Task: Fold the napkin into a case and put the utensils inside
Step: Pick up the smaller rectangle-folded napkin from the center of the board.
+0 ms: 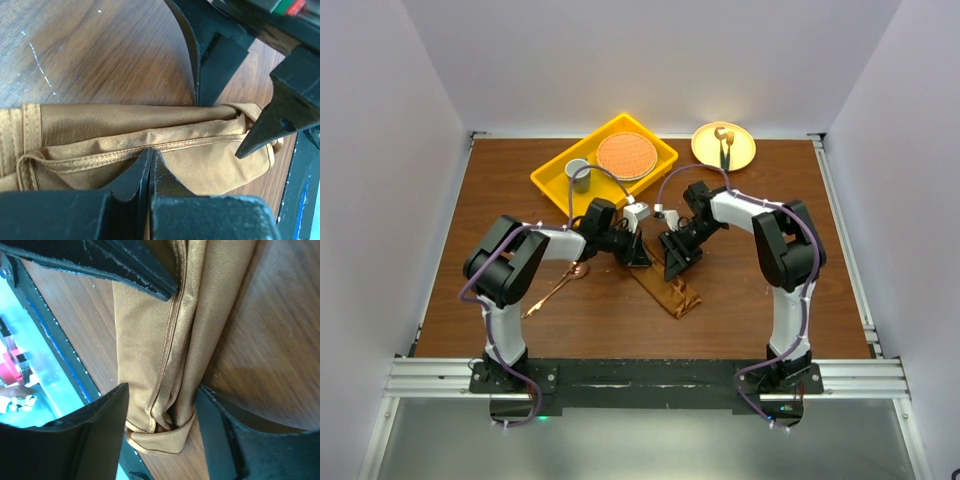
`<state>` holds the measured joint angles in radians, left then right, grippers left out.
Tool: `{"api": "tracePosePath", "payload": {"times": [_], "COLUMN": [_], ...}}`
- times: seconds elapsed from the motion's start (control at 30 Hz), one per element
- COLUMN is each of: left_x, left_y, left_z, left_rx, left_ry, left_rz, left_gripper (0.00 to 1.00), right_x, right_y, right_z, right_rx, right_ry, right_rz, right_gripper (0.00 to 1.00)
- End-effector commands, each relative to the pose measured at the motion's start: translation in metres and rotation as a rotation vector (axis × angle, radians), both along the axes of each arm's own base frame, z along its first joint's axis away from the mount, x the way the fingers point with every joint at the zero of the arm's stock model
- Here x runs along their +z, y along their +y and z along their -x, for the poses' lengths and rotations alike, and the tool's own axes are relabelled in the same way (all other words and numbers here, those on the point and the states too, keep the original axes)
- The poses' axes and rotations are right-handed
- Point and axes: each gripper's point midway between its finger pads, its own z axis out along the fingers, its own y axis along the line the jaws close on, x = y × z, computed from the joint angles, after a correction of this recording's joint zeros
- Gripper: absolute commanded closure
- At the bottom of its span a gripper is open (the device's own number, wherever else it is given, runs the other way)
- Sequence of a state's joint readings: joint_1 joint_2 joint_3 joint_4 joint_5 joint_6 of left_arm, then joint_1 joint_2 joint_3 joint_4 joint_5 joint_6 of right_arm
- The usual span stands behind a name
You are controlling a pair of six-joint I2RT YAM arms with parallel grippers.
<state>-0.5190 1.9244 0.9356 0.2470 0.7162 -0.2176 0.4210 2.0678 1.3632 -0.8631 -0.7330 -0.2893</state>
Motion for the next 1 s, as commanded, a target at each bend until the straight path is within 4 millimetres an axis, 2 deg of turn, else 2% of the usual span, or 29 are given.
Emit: {"api": "tracePosePath", "payload": {"times": [0.0, 0.2, 0.5, 0.6, 0.73, 0.77, 0.87, 0.97], "left_x": [-0.02, -0.02, -0.021, -0.021, -0.019, -0.017, -0.006, 0.018], "left_y": [0.01, 0.01, 0.012, 0.012, 0.012, 0.011, 0.008, 0.002], "left_z": [-0.003, -0.004, -0.003, -0.003, -0.002, -0.004, -0.002, -0.003], "left_rx": [0.051, 0.057, 0.06, 0.061, 0.058, 0.056, 0.036, 0.006], "left_ry": [0.018, 0.019, 0.019, 0.019, 0.015, 0.005, -0.015, -0.063], "left_rz": [-0.053, -0.057, -0.064, -0.065, -0.059, -0.053, -0.017, 0.057], "left_gripper": [1.0, 1.0, 1.0, 1.0, 1.0, 1.0, 1.0, 0.93], "right_x": [-0.082, -0.083, -0.085, -0.085, -0.084, -0.082, -0.077, -0.071], "right_y": [-0.048, -0.051, -0.052, -0.049, -0.044, -0.042, -0.038, -0.036], "right_z": [0.01, 0.0, -0.002, 0.001, 0.003, 0.003, 0.002, -0.005], "right_rx": [0.067, -0.026, -0.081, -0.071, -0.055, -0.052, -0.032, -0.011], "right_ry": [-0.084, -0.145, -0.157, -0.144, -0.132, -0.125, -0.122, -0.149], "right_rz": [0.308, 0.369, 0.418, 0.403, 0.37, 0.353, 0.324, 0.314], "right_gripper": [0.42, 0.47, 0.6, 0.7, 0.96, 1.0, 1.0, 1.0]}}
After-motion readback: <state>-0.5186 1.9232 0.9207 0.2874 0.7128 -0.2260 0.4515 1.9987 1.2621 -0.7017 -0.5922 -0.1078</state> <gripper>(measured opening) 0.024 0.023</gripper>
